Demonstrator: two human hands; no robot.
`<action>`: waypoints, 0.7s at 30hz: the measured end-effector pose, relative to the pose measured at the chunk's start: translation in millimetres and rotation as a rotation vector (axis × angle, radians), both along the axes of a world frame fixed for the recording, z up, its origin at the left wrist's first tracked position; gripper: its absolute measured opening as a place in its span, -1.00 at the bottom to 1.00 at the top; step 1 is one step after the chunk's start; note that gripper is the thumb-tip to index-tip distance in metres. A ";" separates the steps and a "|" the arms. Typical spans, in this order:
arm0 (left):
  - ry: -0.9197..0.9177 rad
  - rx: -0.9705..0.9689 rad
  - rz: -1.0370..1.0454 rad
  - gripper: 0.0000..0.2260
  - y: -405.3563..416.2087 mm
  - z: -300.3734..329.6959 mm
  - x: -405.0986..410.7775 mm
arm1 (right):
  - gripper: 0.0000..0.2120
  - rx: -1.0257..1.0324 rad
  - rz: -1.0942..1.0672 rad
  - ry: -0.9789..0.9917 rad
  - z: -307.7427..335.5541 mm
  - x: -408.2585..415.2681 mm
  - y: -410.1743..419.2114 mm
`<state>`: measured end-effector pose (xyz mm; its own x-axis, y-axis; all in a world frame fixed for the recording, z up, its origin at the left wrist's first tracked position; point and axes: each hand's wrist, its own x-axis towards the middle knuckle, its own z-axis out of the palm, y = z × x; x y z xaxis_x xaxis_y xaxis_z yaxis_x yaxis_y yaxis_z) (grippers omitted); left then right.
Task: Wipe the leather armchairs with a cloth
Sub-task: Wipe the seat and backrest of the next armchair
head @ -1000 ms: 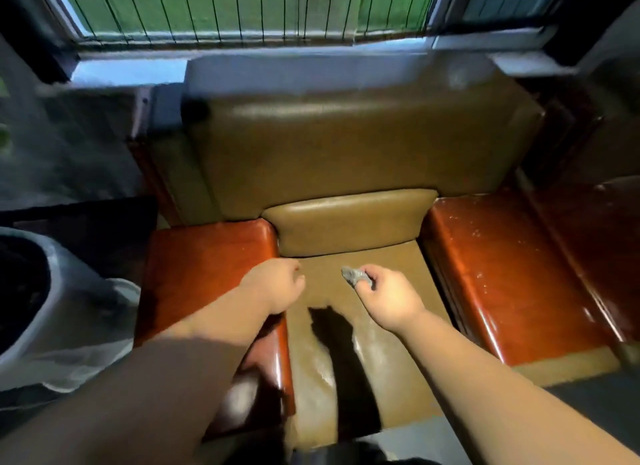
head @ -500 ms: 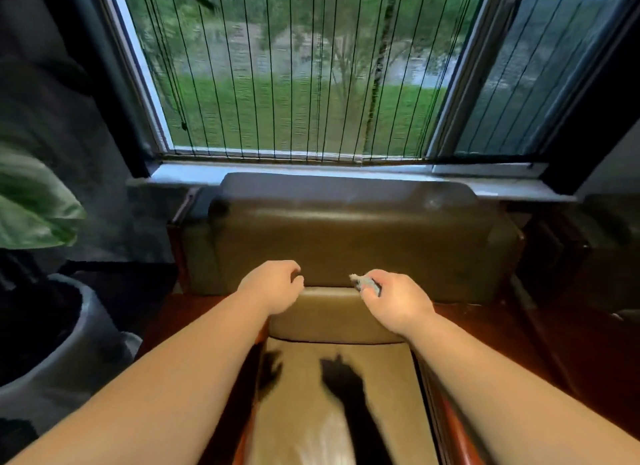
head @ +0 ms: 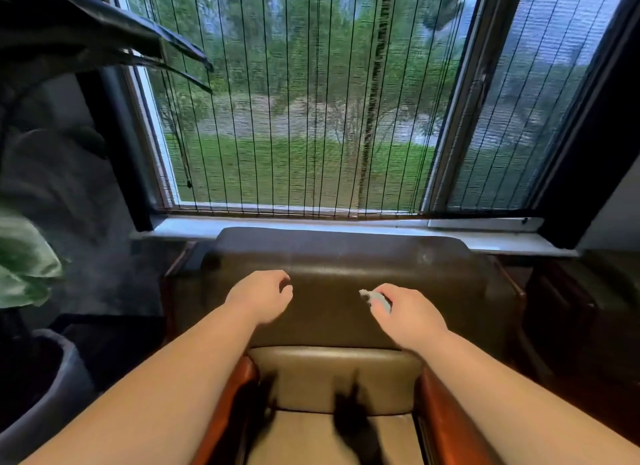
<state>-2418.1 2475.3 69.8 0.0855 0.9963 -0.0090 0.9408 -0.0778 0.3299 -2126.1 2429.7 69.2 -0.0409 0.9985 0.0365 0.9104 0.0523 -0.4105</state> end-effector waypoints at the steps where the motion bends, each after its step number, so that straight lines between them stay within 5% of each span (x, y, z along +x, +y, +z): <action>1: -0.002 0.001 -0.001 -0.63 5.6 -4.2 -2.0 | -0.72 0.008 -0.009 0.011 -1.5 -0.9 7.5; 15: 0.044 -0.022 0.124 -0.63 138.5 -87.1 -132.9 | -0.73 0.006 0.062 0.003 -72.4 -110.2 155.5; 21: 0.032 0.022 0.243 -0.65 249.6 -105.7 -216.0 | -0.67 0.159 0.233 -0.058 -102.3 -195.7 242.2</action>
